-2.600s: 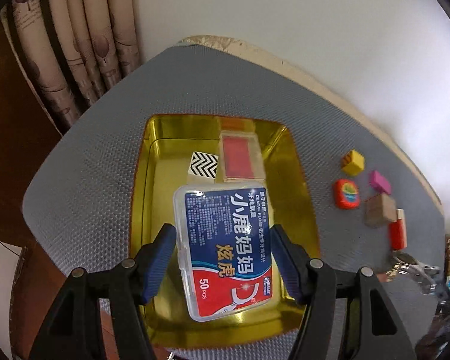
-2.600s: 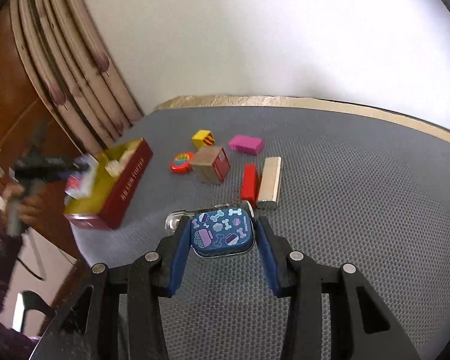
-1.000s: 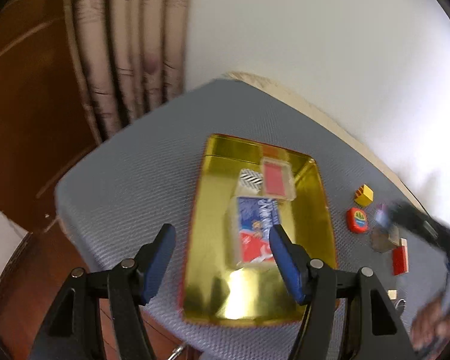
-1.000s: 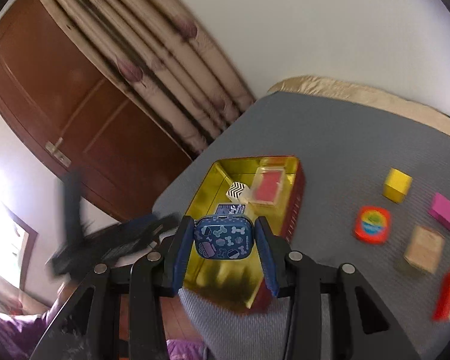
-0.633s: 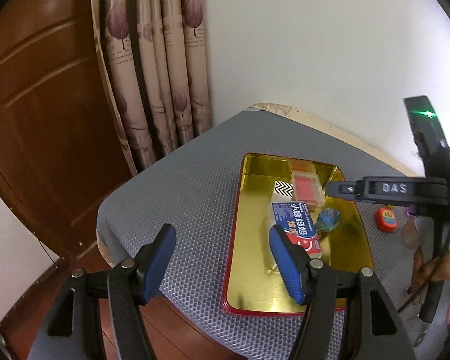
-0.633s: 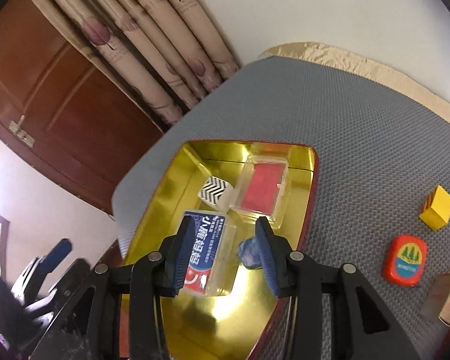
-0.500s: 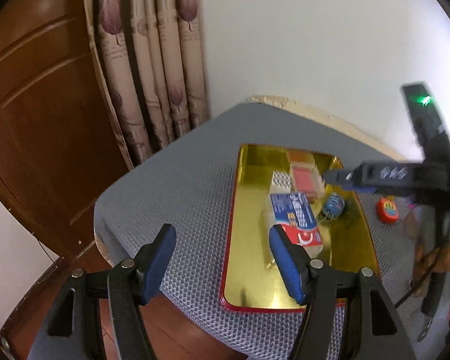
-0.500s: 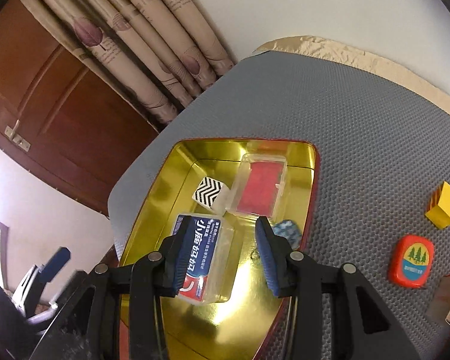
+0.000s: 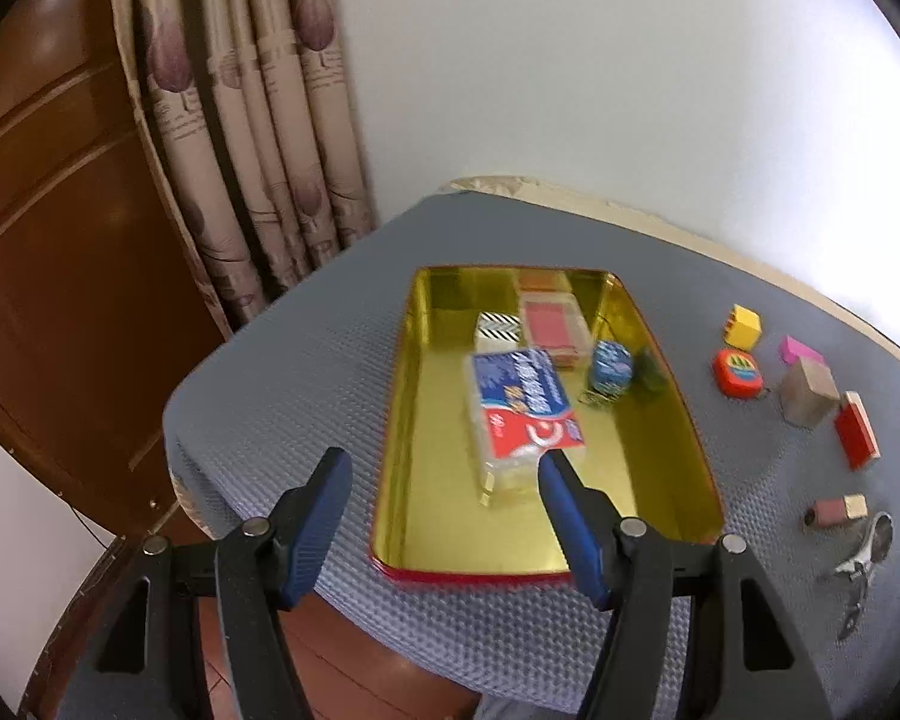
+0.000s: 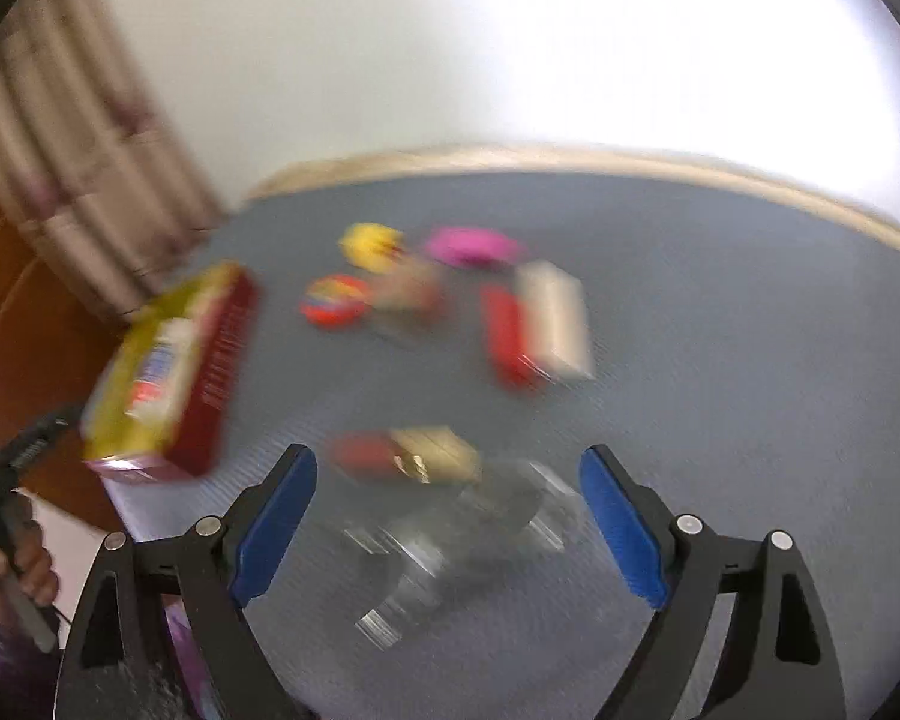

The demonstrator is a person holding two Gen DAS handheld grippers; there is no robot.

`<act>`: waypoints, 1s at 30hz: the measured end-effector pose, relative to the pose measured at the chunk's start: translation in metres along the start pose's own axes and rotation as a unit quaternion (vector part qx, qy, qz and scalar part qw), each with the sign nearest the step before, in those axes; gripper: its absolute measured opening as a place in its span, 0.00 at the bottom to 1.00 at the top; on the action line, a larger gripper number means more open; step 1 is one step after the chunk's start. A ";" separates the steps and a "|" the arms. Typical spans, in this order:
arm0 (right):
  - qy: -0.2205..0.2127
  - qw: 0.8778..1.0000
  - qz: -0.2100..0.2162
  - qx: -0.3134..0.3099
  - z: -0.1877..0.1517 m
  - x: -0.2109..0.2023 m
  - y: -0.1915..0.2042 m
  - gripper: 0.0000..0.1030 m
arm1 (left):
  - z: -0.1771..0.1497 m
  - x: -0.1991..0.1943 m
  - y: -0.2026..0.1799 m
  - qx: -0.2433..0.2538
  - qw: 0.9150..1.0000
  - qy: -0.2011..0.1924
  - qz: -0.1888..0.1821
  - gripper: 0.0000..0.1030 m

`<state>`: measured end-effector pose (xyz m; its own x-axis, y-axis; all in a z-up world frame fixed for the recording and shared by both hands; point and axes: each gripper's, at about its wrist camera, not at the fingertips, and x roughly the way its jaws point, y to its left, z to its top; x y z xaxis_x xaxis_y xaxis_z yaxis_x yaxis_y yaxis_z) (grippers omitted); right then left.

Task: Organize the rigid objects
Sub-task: 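Set the blue tin into the gold tray and open the right tool, then grasp the silver metal clamp with the right tool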

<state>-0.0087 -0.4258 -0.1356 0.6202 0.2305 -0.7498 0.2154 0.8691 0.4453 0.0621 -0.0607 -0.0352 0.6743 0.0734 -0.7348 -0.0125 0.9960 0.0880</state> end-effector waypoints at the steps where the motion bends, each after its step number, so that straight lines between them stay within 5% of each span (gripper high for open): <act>1: 0.011 1.000 0.004 0.021 -0.006 0.000 -0.007 0.86 | -0.002 0.001 -0.003 0.002 1.000 0.005 -0.003 0.64; 7: 0.045 0.995 0.009 0.088 -0.017 0.028 -0.005 0.83 | -0.009 -0.005 -0.014 0.024 1.000 -0.002 -0.003 0.64; 10: 0.078 0.987 0.013 0.137 -0.022 0.052 -0.005 0.68 | -0.010 -0.009 -0.016 0.036 0.999 -0.015 0.001 0.64; 17: 0.087 0.975 -0.025 0.202 -0.008 0.070 -0.001 0.69 | -0.013 -0.003 -0.020 0.056 0.998 -0.009 0.001 0.64; 27: 0.087 0.982 -0.149 0.081 -0.010 0.090 0.049 0.65 | -0.013 0.006 -0.012 0.040 0.999 0.017 -0.023 0.64; 30: 0.092 0.982 -0.158 0.042 -0.013 0.089 0.054 0.51 | -0.012 0.007 -0.008 0.031 0.999 0.027 -0.029 0.64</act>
<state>0.0483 -0.3529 -0.1845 0.3681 0.0374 -0.9290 0.4407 0.8728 0.2097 0.0576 -0.0677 -0.0493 0.6321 0.0196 -0.7747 0.0720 0.9939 0.0839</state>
